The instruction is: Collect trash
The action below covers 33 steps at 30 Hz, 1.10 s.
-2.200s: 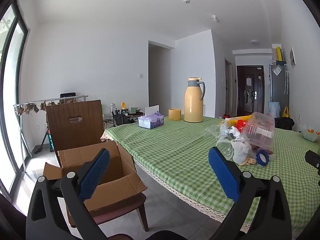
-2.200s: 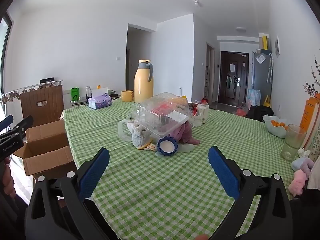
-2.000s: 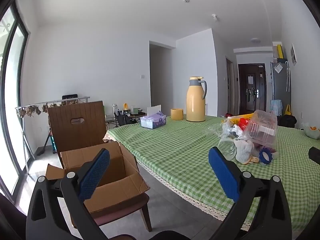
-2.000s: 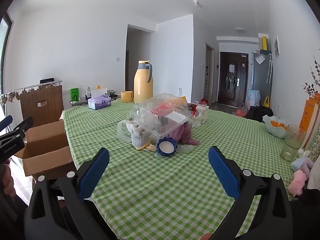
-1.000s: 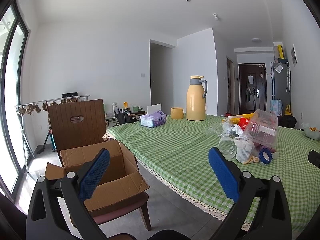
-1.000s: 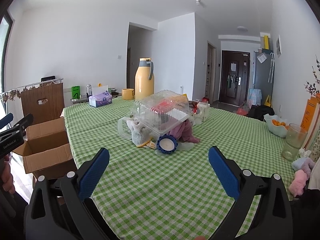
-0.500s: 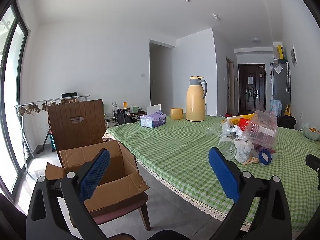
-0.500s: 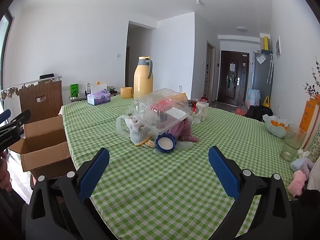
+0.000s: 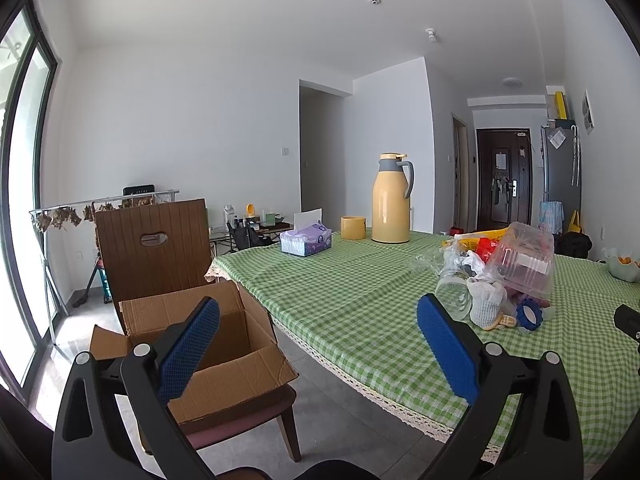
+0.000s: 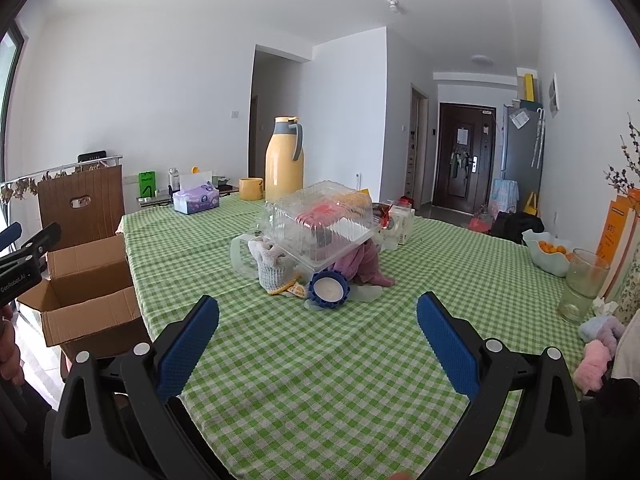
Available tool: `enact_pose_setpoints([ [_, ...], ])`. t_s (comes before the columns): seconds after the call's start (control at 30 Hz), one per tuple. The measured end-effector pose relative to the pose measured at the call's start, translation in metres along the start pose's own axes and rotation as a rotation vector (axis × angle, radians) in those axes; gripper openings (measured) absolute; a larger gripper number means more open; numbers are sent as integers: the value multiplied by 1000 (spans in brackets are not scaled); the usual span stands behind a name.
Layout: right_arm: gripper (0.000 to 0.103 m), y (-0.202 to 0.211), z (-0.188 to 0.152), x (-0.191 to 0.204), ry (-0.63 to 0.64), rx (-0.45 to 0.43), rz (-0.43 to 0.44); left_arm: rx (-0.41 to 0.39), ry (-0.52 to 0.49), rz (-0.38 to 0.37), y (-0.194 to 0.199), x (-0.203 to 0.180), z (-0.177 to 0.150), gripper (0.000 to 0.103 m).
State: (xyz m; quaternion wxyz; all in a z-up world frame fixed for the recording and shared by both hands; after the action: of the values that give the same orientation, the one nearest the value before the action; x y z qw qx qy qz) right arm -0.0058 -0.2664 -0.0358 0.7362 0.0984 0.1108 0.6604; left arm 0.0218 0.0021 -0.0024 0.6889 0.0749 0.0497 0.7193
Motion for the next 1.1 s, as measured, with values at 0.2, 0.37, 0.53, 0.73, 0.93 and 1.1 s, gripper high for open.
enact_pose_setpoints([
  [0.2, 95, -2, -1, 3, 25, 4, -6, 4, -2, -1, -1, -1, -2, 96],
  [0.37, 95, -4, -2, 4, 29, 8, -6, 6, -3, -1, -1, -1, -2, 96],
  [0.53, 95, -7, -2, 1, 25, 12, -11, 19, -5, -1, -5, -3, -4, 96],
  [0.73, 95, -15, 0, -5, 15, 19, -22, 44, -15, -12, -17, -10, -3, 96],
  [0.93, 95, -30, 3, -21, -44, 45, -18, 111, -30, -83, -41, -28, -2, 96],
  [1.1, 95, -48, 11, -43, -150, 83, 26, 186, -35, -252, -70, -62, 9, 96],
])
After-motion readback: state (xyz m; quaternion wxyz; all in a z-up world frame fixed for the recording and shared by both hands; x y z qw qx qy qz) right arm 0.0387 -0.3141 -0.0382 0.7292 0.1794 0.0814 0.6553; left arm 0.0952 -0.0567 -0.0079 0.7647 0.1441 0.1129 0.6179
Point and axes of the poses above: each gripper's, at about its wrist camera, not at the fingertips, and y roughly against the way its jaws point, x to its left, z to its top, the point moved 2 cm from there along -y, roughly the way its jaws point, and after that the axes turned 2 degrees about z, right-handed, at the moved point
